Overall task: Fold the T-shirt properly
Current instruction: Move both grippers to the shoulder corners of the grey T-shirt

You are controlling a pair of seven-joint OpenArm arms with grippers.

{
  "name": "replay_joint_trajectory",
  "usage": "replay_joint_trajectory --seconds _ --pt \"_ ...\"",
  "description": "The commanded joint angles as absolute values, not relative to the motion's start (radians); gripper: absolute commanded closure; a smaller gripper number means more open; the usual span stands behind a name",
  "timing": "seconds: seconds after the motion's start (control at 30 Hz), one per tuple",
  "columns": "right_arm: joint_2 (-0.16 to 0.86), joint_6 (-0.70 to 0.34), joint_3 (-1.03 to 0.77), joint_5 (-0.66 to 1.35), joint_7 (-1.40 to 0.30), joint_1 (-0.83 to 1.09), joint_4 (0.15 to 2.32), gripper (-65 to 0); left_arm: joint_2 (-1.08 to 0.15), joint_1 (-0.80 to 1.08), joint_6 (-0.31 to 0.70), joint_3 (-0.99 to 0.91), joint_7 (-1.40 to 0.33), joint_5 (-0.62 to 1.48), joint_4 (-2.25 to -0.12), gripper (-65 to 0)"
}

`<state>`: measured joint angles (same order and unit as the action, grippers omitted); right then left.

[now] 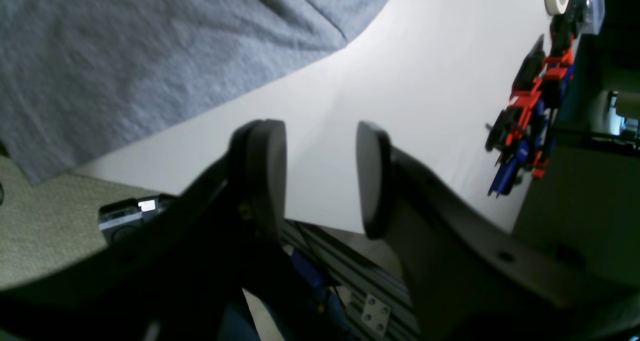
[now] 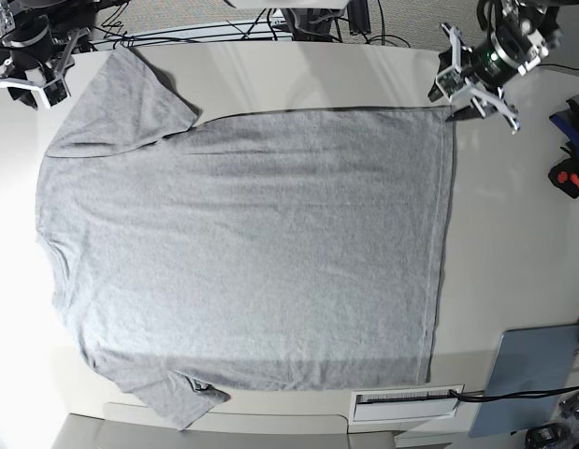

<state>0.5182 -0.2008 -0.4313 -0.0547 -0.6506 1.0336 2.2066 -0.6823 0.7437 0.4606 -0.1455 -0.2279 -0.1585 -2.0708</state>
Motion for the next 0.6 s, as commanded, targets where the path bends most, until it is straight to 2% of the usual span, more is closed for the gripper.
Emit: replay_joint_trajectory --seconds 0.0,0.2,0.4,0.57 --pt "0.529 -0.186 -0.441 -0.072 -0.631 1.044 2.221 -23.7 -0.702 0.729 0.459 -0.153 -0.208 -0.153 -2.078 -25.8" --pt "0.53 -0.186 -0.441 -0.125 -0.591 1.023 2.221 -23.7 -0.704 0.649 0.469 -0.064 -0.21 -0.182 -2.012 -25.8" --pt "0.53 -0.186 -0.441 -0.125 -0.617 0.949 2.221 -23.7 -0.704 0.543 0.365 0.123 -0.264 -0.308 -1.912 -25.8" --pt "0.548 -0.186 -0.441 -0.125 -0.621 0.939 2.221 -23.7 -0.704 0.492 0.381 0.177 -0.272 -0.34 -1.834 -25.8"
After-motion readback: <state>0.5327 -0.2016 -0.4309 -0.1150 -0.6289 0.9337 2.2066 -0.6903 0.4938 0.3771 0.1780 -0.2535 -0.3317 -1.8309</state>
